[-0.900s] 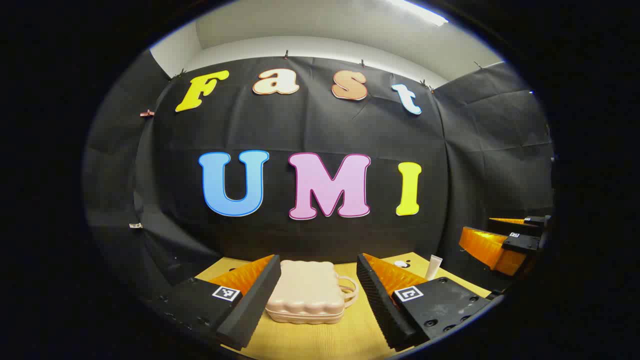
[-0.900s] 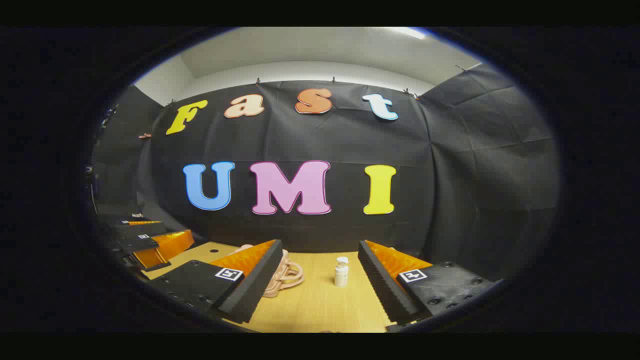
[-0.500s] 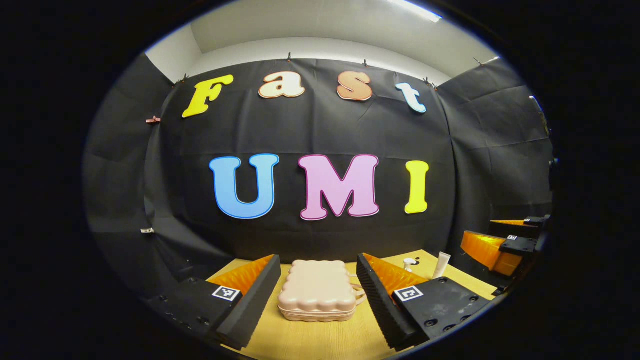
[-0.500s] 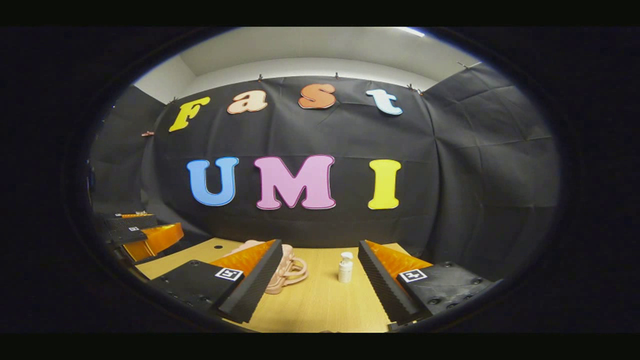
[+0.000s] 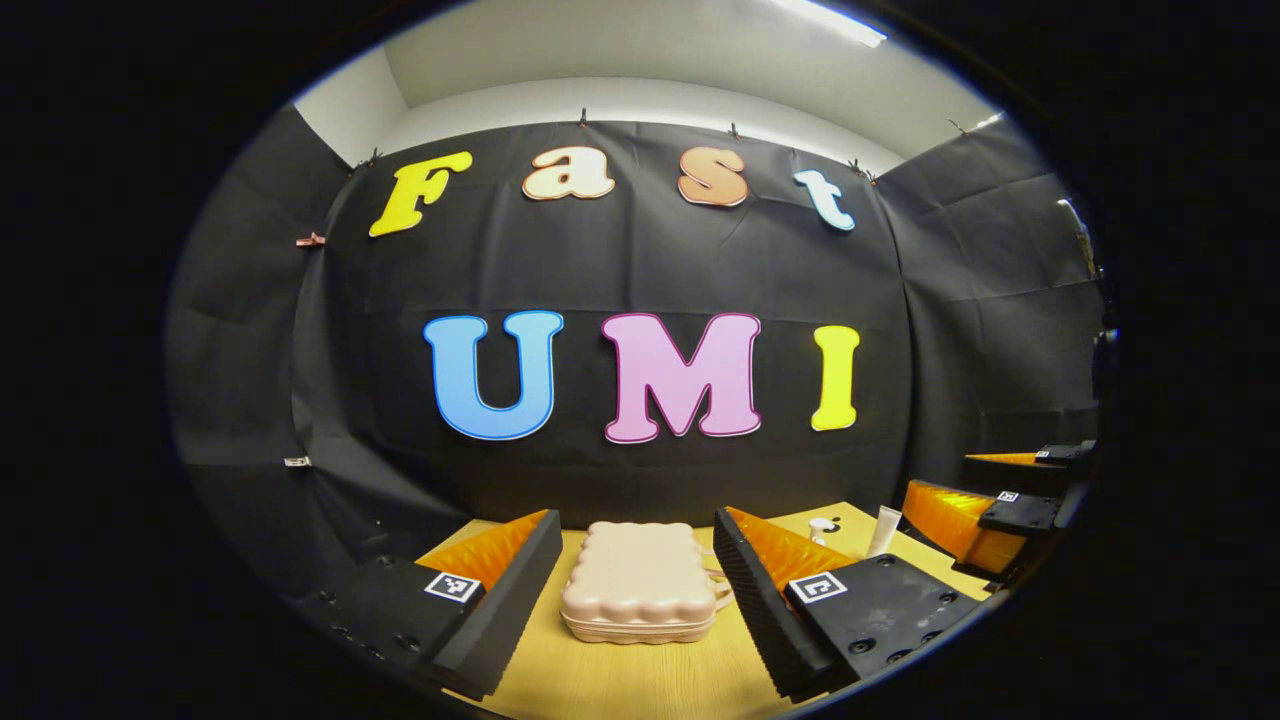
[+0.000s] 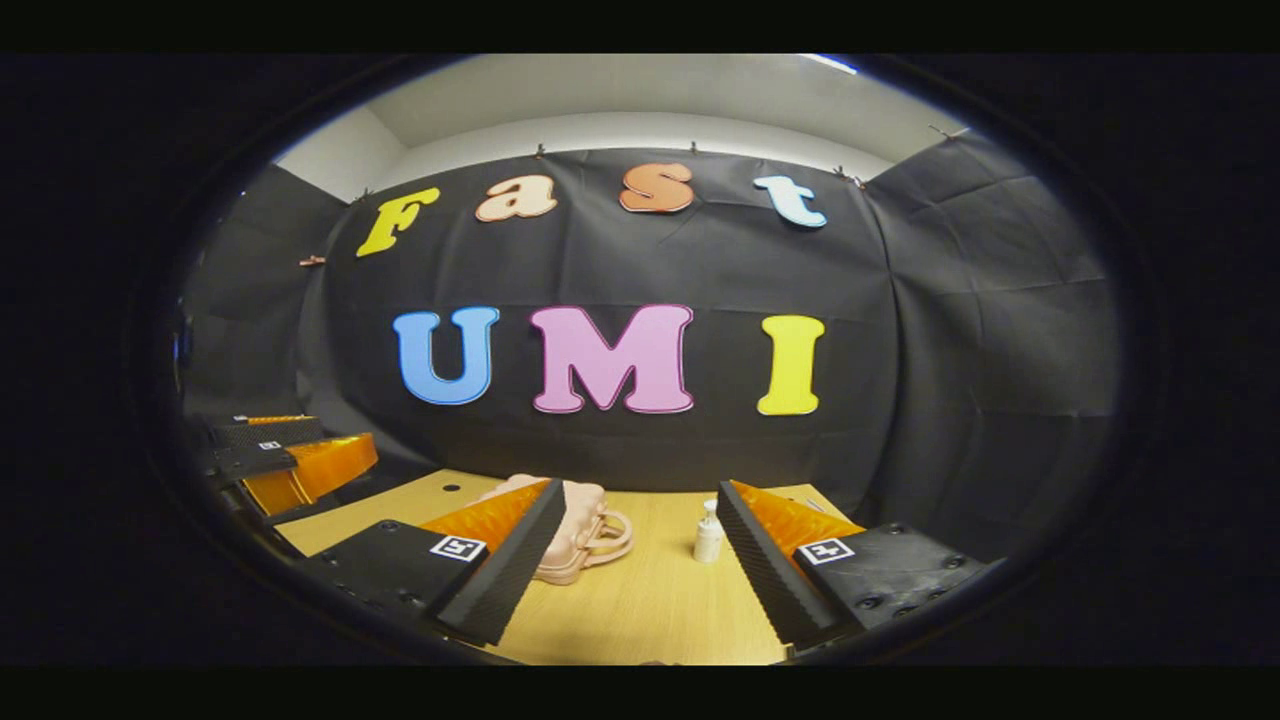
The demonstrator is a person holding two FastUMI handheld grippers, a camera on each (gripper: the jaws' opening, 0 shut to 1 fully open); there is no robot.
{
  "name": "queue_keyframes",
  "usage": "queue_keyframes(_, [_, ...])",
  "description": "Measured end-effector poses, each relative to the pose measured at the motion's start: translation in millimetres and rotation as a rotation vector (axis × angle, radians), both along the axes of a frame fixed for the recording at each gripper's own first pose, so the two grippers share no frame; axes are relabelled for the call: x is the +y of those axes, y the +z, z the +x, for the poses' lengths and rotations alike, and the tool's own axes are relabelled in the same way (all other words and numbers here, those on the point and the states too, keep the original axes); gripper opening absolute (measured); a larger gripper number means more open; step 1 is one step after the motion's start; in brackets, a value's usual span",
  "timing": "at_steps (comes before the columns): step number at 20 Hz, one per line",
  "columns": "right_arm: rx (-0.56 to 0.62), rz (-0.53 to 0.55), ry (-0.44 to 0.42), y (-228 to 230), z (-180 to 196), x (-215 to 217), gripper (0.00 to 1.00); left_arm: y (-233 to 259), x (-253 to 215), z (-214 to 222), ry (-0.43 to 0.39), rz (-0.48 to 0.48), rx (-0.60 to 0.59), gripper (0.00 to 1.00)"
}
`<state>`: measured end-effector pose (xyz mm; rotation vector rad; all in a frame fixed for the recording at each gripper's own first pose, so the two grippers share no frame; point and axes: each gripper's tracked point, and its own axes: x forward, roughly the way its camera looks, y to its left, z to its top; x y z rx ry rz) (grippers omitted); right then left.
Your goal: First open the suitcase, pack the skin care products into it, and then close the suitcase.
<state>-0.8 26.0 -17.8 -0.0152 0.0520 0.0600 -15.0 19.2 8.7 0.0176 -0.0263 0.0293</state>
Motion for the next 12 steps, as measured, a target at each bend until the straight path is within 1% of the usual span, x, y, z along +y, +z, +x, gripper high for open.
queue_keyframes(2, [-0.003,0.004,-0.016,1.5,1.4,-4.9,0.96,-1.6,-3.9,8.4,-0.012,-0.006,-0.005,0.96])
queue_keyframes(5, [-0.012,0.001,-0.055,2.8,8.2,-23.6,0.96,-14.0,-26.2,32.8,-0.062,-0.040,0.024,0.96])
queue_keyframes(10, [-0.019,-0.023,-0.115,5.0,32.4,-63.0,0.97,-46.6,-72.3,107.4,-0.132,-0.042,0.094,0.96])
queue_keyframes(12, [-0.003,-0.021,-0.132,-0.3,45.0,-79.1,0.97,-65.9,-90.9,139.5,-0.159,-0.038,0.125,0.96])
